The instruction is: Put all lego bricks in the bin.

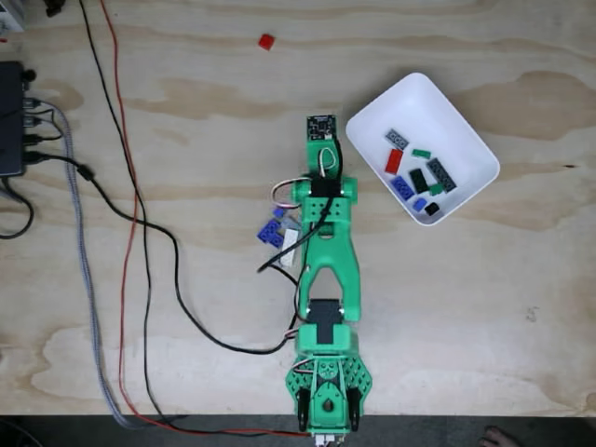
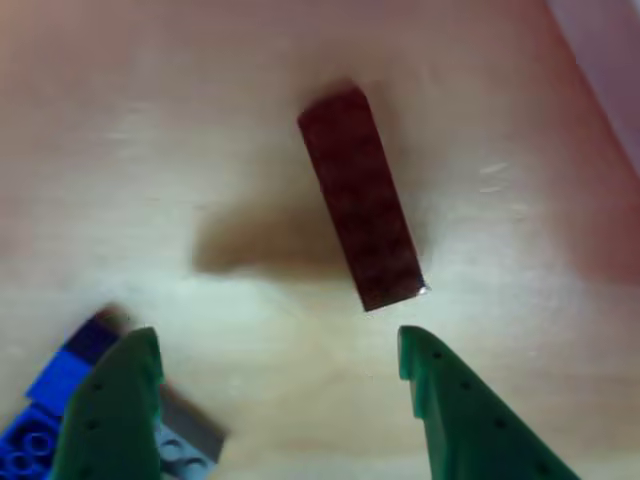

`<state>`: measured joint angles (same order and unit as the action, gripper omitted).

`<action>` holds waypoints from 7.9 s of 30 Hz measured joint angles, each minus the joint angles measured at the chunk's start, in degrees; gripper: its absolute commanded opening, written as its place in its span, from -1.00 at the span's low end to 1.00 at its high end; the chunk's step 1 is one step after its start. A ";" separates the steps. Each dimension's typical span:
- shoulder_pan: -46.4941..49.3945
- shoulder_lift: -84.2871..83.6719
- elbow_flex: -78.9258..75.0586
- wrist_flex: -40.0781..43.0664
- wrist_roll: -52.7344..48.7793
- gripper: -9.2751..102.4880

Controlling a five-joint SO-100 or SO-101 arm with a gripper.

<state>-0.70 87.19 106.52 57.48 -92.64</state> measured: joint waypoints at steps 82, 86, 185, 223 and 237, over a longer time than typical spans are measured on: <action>-17.93 -0.53 -0.35 4.13 47.81 -0.62; -17.75 -0.70 0.62 2.81 47.81 -0.67; -17.40 17.31 21.45 0.62 34.37 -0.41; -7.73 31.99 14.33 6.06 33.75 -0.83; 25.49 12.30 -0.70 -9.05 33.22 -0.81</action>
<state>24.79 99.49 105.82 48.43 -59.41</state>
